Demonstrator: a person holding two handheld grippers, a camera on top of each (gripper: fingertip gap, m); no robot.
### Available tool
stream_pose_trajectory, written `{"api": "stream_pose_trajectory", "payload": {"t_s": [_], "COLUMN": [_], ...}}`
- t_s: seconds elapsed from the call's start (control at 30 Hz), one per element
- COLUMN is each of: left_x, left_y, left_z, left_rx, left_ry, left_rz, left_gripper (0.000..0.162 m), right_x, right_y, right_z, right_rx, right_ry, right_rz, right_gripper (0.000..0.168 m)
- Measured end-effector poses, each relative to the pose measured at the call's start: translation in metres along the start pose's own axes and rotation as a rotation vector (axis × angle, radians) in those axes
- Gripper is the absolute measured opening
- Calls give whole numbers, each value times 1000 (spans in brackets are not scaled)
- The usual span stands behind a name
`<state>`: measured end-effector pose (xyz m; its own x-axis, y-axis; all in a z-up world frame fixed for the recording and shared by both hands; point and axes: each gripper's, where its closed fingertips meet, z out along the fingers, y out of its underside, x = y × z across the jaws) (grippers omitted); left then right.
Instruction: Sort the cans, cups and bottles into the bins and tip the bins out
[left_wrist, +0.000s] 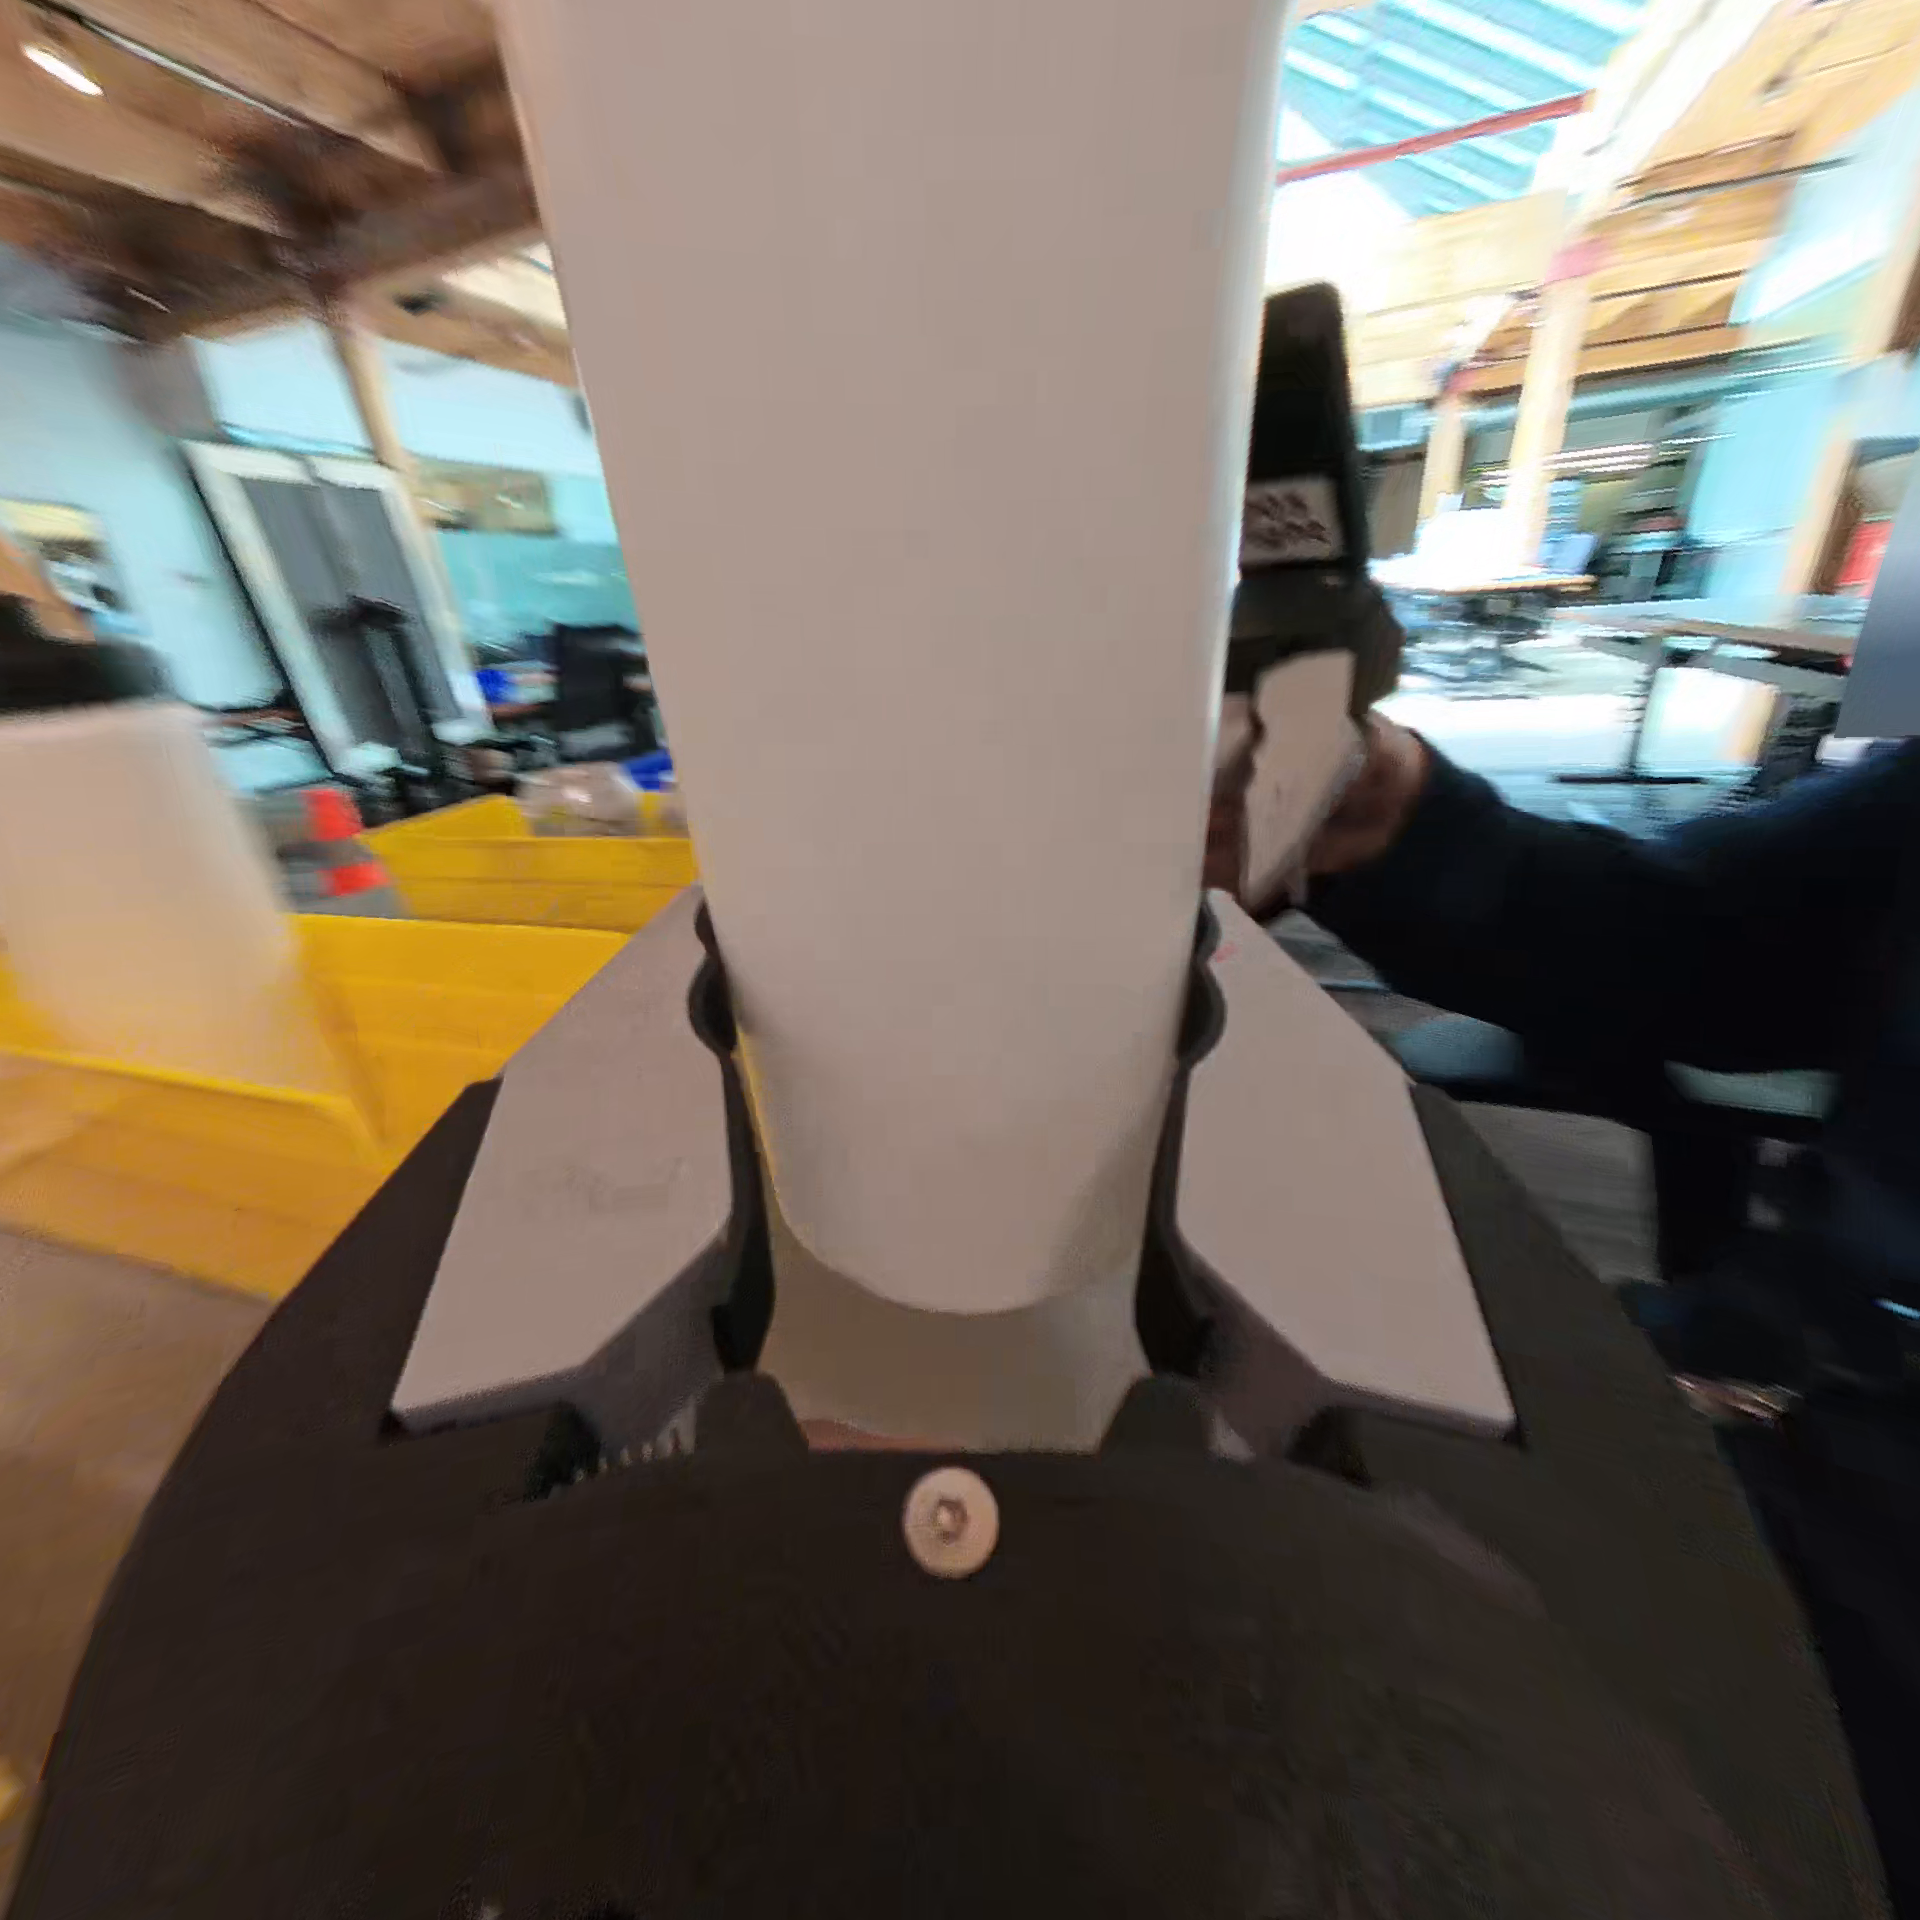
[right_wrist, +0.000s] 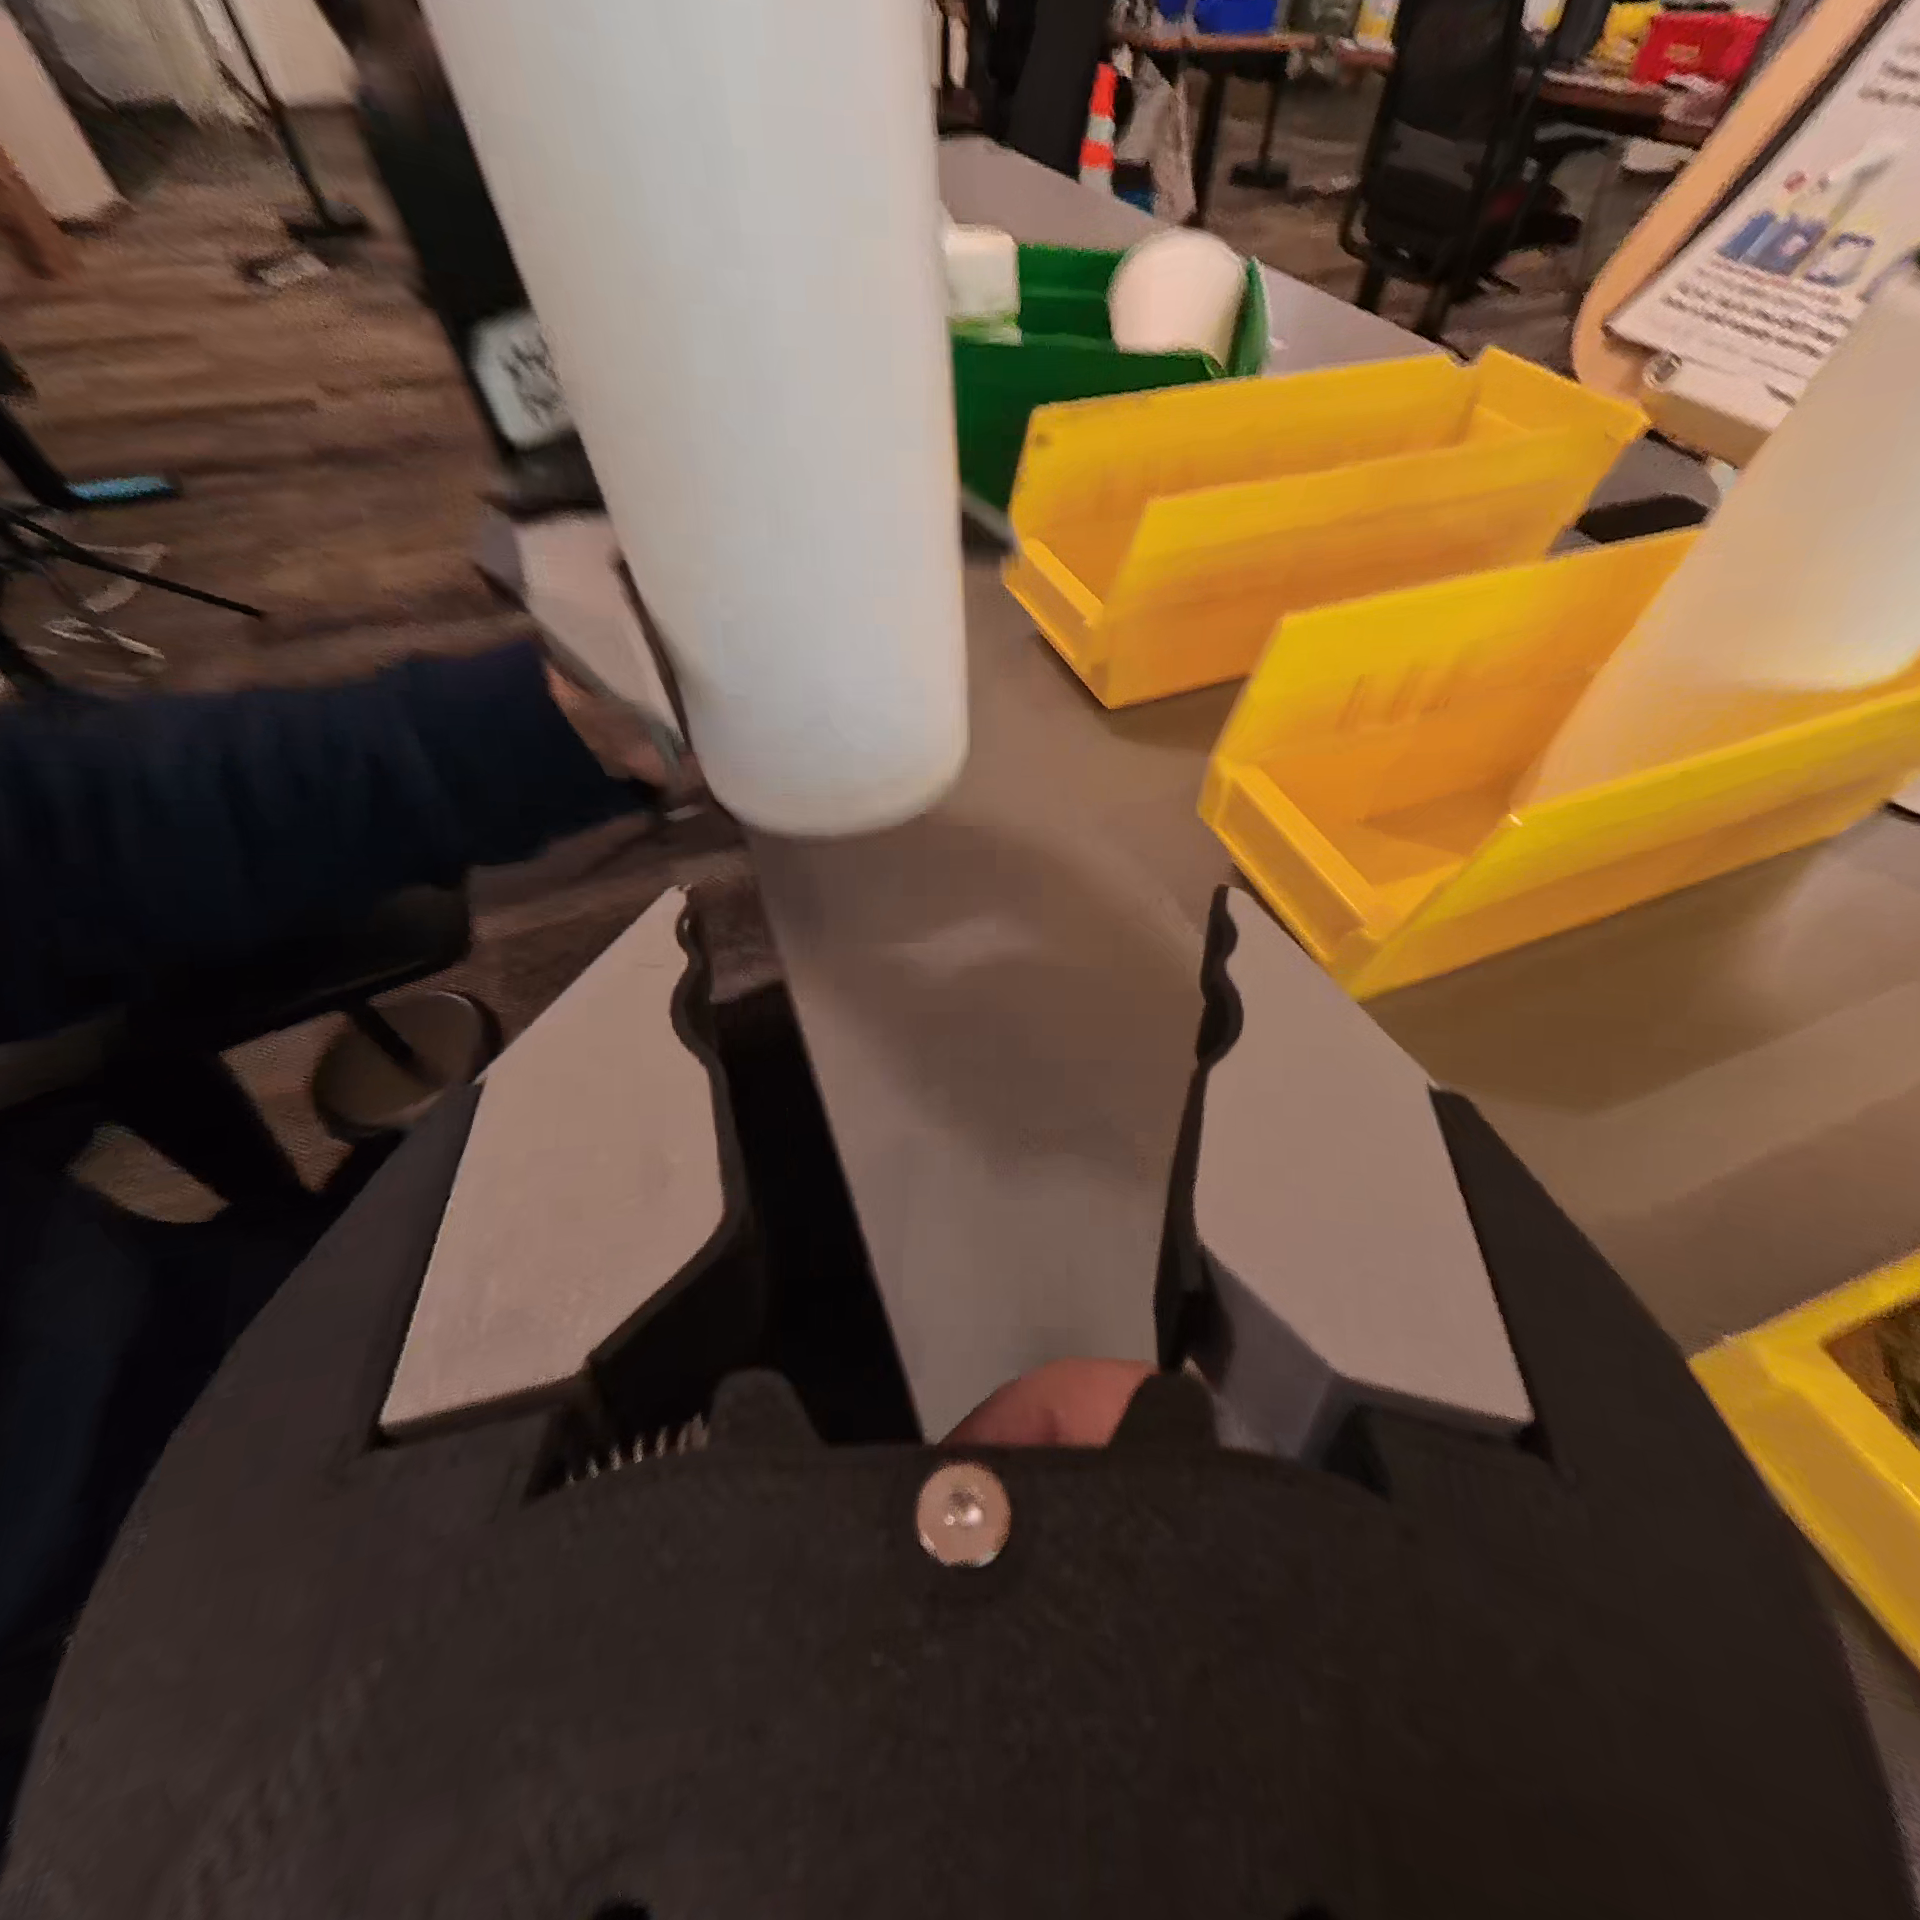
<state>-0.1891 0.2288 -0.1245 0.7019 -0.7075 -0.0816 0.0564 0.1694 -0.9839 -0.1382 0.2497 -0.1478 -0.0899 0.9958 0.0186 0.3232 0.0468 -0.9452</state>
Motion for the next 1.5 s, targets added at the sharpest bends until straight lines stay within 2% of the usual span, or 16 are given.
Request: {"api": "stream_pose_trajectory", "payload": {"t_s": [0.17, 0.27, 0.33, 0.37, 0.43, 0.7, 0.83, 1.0, 1.13, 1.23, 1.37, 1.5], "left_x": [45, 77, 88, 91, 94, 91, 74, 16, -37, -59, -68, -73], "left_y": [51, 71, 88, 94, 100, 99, 87, 32, 10, 0, -16, -16], "left_z": [30, 44, 51, 54, 55, 53, 48, 30, -10, -35, -50, -57], "left_rx": [-195, -316, -422, -457, -485, -512, -573, -489, -434, -381, -333, -371], "left_ry": [183, 289, 295, 291, 295, 283, 239, 41, -207, -303, -362, -421], "left_rz": [-72, -75, -51, -52, -67, -102, -85, -101, -135, -196, -192, -123], "left_gripper": [87, 87, 87, 87, 87, 86, 82, 83, 71, 64, 61, 60], "right_x": [-33, -37, -41, -43, -46, -41, -25, 12, 70, 113, 151, 166], "right_y": [-34, -33, -30, -29, -29, -28, -39, -91, -133, -149, -142, -109], "right_z": [-18, -15, -11, -10, -10, -11, -12, -16, -3, 19, 58, 99], "right_rx": [148, 152, 144, 148, 146, 136, 175, 331, 390, 384, 319, 174], "right_ry": [-135, -133, -153, -165, -175, -205, -170, -104, 106, 236, 343, 372], "right_rz": [41, 42, 39, 37, 17, 49, 73, 139, 85, 76, 81, 107], "right_gripper": [104, 105, 114, 111, 99, 98, 98, 97, 98, 98, 98, 98]}}
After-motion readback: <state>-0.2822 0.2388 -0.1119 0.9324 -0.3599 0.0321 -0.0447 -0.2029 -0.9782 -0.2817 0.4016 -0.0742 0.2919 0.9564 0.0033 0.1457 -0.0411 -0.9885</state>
